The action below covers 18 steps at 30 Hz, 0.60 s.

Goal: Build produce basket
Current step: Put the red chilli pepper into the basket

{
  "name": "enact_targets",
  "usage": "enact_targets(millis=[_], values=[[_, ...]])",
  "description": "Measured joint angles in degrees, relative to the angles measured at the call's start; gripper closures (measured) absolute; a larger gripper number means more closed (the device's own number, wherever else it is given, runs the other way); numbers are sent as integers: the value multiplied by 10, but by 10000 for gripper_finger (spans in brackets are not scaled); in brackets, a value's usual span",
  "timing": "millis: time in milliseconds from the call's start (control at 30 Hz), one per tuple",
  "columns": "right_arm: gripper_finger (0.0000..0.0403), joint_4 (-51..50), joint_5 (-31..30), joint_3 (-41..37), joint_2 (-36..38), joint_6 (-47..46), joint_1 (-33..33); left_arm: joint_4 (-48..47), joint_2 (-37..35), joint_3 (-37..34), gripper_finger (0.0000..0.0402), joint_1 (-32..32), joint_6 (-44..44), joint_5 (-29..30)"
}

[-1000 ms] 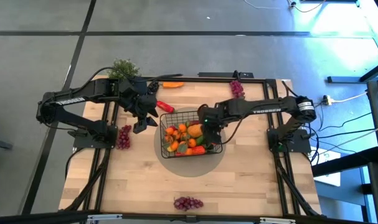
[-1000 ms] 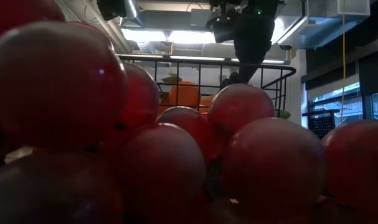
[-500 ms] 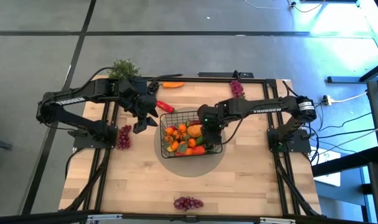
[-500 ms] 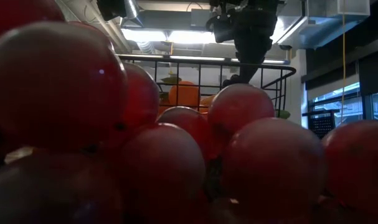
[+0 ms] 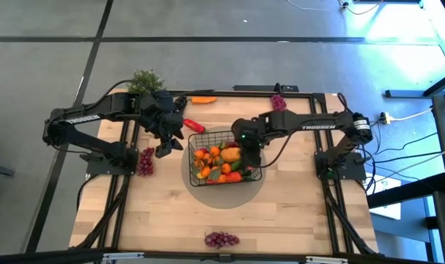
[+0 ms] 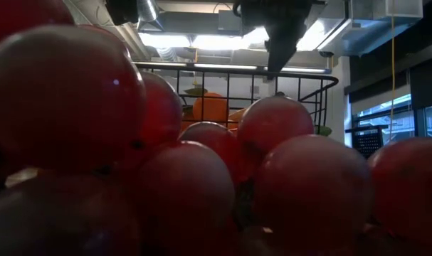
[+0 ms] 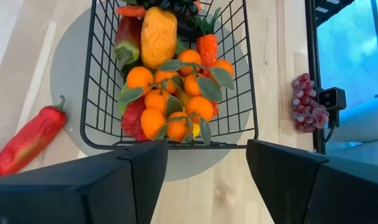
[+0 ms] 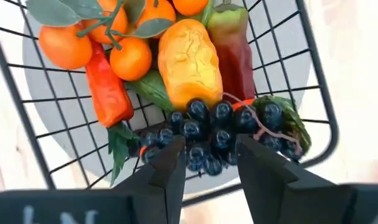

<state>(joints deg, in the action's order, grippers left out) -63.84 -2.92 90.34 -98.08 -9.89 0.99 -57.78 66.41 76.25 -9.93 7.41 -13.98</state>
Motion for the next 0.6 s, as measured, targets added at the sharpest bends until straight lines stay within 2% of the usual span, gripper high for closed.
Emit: enact_targets(millis=[200,400,600], values=[[273,-49,-8,57,0,1,0,-4,0,0,194,-7,33,23],[273,-64,-59,132,0,38,1,-19,0,0,194,-35,46,74],[273,-74,-72,198,0,60,23,-32,0,0,194,-94,0,67]])
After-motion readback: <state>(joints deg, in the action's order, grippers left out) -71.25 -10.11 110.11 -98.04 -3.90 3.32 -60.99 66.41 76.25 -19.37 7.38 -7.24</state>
